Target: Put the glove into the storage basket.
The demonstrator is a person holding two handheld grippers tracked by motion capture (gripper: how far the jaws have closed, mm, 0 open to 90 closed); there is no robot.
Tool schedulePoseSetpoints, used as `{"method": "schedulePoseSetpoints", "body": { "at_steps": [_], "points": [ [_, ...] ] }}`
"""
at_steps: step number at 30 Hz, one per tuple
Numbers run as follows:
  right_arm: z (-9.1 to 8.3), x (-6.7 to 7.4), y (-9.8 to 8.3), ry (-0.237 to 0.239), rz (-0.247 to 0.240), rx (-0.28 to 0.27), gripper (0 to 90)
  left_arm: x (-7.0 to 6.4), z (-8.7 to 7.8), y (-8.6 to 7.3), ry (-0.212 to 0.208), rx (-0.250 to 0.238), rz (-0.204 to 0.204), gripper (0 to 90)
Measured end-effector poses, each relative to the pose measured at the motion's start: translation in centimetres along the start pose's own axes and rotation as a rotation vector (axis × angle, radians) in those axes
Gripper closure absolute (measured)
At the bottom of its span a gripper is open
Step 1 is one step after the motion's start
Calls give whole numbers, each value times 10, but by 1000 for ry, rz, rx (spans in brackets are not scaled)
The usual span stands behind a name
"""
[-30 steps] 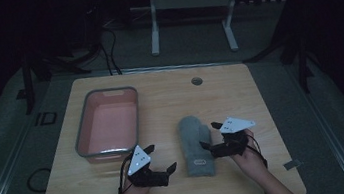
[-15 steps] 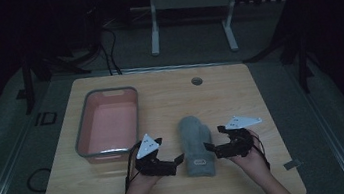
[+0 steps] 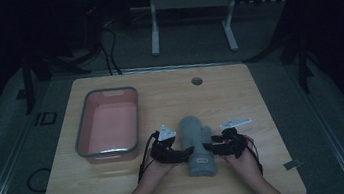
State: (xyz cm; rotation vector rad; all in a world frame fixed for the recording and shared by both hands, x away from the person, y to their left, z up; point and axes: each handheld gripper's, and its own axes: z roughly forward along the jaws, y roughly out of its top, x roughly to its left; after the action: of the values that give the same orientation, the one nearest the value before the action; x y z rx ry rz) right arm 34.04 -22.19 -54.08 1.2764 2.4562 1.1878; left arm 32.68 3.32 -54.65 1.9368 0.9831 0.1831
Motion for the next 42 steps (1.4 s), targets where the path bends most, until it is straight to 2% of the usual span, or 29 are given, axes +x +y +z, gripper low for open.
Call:
{"method": "schedulePoseSetpoints", "body": {
  "at_steps": [2,5,6,8,9,11,15,18,19,22,23,24,25,26,28,29,32,35,37,42],
  "points": [
    [2,-4,-1,4,30,14,401,3,3,0,6,18,-14,158],
    [5,-6,-2,14,39,39,375,6,9,-1,6,39,-28,163],
    [5,-6,-2,16,41,41,361,7,11,-2,-3,45,-34,163],
    [7,-5,-2,22,15,48,349,8,15,-2,-7,57,-38,163],
    [8,-6,-2,30,17,51,369,9,16,-1,-11,65,-39,163],
    [9,-10,-2,85,40,63,460,9,18,0,-10,77,-34,163],
    [8,-13,-4,122,33,83,643,9,26,4,-24,103,-34,162],
    [8,-14,-4,133,17,87,695,10,31,5,-38,117,-37,161],
    [8,-14,-3,127,2,93,709,9,33,6,-34,122,-29,161],
    [8,-13,-3,125,-1,94,717,8,36,8,-36,122,-11,167],
    [8,-13,-2,122,-10,95,724,8,39,9,-49,122,0,167],
    [8,-12,-1,118,-19,99,743,8,40,10,-69,125,1,274],
    [8,-12,-1,118,-19,99,743,8,41,12,-90,132,-3,274],
    [8,-12,-1,116,-18,99,755,8,43,13,-135,147,-26,429],
    [8,-13,-1,116,-17,98,763,9,43,13,-144,148,-33,507],
    [8,-13,-1,116,-17,98,763,9,43,13,-158,152,-44,507],
    [7,-10,-1,106,-35,86,779,8,42,12,-177,145,-61,667],
    [6,-9,-3,104,-38,70,792,6,40,12,-167,140,-42,742],
    [5,-8,-3,105,-37,66,798,4,38,13,-165,133,-48,757],
    [-7,-4,3,126,-46,36,814,-1,27,21,-166,124,-24,786]
  ]
}}
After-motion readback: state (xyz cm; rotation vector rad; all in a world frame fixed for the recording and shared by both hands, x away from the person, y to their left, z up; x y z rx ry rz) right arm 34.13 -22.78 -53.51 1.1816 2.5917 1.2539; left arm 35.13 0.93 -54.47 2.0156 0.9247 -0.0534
